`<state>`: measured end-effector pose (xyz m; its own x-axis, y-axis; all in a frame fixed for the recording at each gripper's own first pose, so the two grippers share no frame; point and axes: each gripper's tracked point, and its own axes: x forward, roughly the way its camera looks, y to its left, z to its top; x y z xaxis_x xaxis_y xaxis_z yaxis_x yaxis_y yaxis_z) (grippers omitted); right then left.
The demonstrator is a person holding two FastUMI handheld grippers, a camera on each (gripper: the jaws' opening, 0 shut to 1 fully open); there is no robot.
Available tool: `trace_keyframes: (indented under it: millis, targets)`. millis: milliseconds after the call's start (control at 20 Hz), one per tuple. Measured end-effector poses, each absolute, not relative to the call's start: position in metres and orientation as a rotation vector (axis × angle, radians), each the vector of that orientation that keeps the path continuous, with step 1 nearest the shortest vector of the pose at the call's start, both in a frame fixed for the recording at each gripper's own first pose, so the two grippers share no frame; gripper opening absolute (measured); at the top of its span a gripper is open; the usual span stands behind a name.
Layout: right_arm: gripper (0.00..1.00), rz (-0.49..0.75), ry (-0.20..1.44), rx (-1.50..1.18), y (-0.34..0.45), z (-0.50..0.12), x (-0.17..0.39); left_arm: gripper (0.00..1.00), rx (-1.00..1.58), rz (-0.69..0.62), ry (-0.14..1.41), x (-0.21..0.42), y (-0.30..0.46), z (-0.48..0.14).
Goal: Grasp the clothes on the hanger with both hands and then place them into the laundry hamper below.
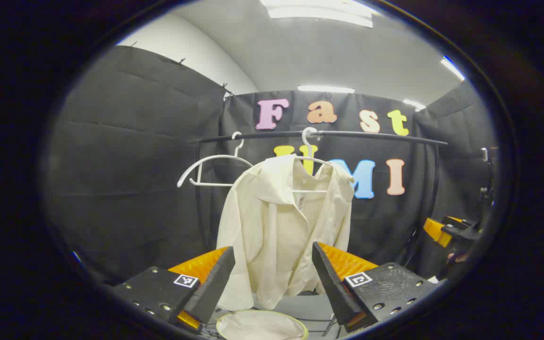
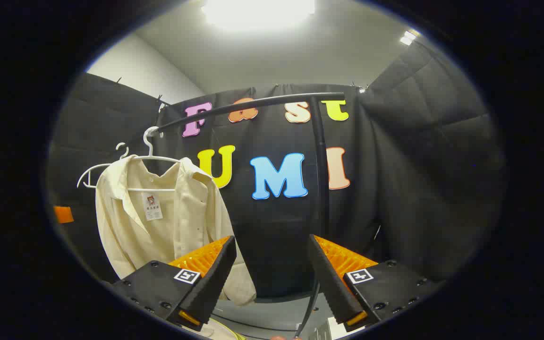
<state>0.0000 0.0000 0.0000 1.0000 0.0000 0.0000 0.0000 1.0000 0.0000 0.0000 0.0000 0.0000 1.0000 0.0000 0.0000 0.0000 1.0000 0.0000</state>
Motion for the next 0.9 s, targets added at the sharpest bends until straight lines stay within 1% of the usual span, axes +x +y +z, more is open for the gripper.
trace_keyframes:
  millis: [150,200,250,300,350,400,450,500,550,600,750,800,850,900]
  targets:
    - [0.97,0.020,0.010,0.004,0.016,0.000,0.001,0.96,0.004,-0.004,-0.010,0.009,0.008,0.002]
    - [0.92,0.013,0.015,0.000,0.019,-0.002,0.000,0.96,-0.007,-0.004,-0.001,0.010,0.012,-0.001]
    - [0.97,0.006,0.018,0.002,0.024,-0.001,-0.001,0.96,-0.011,-0.009,-0.001,0.013,0.015,0.000]
    - [0.92,0.003,0.016,0.007,0.031,0.000,-0.003,0.96,-0.011,-0.012,-0.005,0.013,0.020,0.002]
    - [0.92,0.001,0.020,0.012,0.038,0.001,-0.004,0.96,-0.010,-0.015,-0.003,0.015,0.026,0.001]
    - [0.97,-0.003,0.027,0.014,0.044,-0.001,-0.006,0.96,-0.009,-0.023,-0.002,0.014,0.031,0.000]
    - [0.92,-0.011,0.029,0.016,0.049,-0.001,-0.008,0.96,-0.011,-0.038,-0.003,0.014,0.036,-0.001]
    - [0.97,-0.018,0.024,0.020,0.052,0.000,-0.011,0.96,-0.012,-0.052,-0.002,0.012,0.039,-0.002]
    - [0.97,-0.028,0.019,0.027,0.055,0.001,-0.014,0.96,-0.015,-0.064,-0.001,0.012,0.044,-0.004]
    - [0.92,-0.034,0.018,0.036,0.059,-0.001,-0.017,0.96,-0.022,-0.075,0.001,0.013,0.048,-0.006]
    - [0.92,-0.048,0.042,0.052,0.069,-0.009,-0.029,0.96,-0.048,-0.094,0.009,0.015,0.057,-0.011]
    - [0.97,-0.055,0.044,0.050,0.070,-0.010,-0.033,0.96,-0.048,-0.098,0.010,0.015,0.059,-0.013]
    - [0.92,-0.066,0.049,0.046,0.071,-0.011,-0.037,0.96,-0.045,-0.106,0.014,0.016,0.059,-0.014]
    - [0.92,-0.076,0.055,0.045,0.073,-0.012,-0.041,0.96,-0.040,-0.113,0.019,0.017,0.060,-0.015]
